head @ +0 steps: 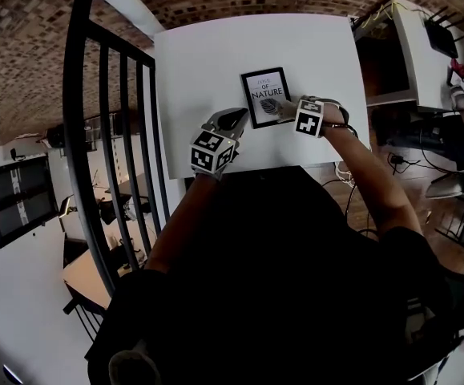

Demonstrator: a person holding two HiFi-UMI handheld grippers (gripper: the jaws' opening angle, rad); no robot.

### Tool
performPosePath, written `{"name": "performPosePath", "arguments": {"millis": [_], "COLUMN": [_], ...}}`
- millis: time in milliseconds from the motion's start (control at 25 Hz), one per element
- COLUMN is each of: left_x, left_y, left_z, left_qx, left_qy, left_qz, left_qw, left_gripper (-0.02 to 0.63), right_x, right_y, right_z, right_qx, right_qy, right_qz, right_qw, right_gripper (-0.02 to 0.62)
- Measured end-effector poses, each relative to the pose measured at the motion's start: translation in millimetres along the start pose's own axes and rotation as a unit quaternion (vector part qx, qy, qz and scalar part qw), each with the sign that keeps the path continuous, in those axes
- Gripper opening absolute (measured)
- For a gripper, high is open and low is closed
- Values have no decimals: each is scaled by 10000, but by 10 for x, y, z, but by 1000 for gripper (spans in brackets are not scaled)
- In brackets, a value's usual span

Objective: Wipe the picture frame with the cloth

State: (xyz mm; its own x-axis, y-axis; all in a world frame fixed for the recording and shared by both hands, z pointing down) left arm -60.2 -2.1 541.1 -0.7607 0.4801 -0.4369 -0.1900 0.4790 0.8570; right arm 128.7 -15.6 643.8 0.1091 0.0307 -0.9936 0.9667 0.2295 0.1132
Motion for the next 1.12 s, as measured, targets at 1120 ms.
{"name": "performPosePath", "arguments": {"millis": [1120], "left_x": [323], "left_y": [-1277], "left_z": [306], "left_qx": [-890], "left_qy": [128], "left_qz": [1924], "left_qw": [9772], "left_gripper": [0], "right_x": [2347], "right_y": [-589], "right_z": [162], "right_qx": [-1625], "right_qy": [1034], "right_qz": [5934], "right_qw": [7815], "right_gripper": [117]}}
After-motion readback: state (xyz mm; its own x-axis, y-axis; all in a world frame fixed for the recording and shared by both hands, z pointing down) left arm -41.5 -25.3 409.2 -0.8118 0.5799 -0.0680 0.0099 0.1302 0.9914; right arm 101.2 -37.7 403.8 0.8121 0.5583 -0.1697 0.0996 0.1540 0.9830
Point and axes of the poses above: the fingertips, and each gripper's own axes: x backward along the fingers, z to its right, y out of its underside, the point moved 6 cm from there along x, backward along the fingers, and after that the axes turned 4 degrees about -x, right-handed, at the moved point
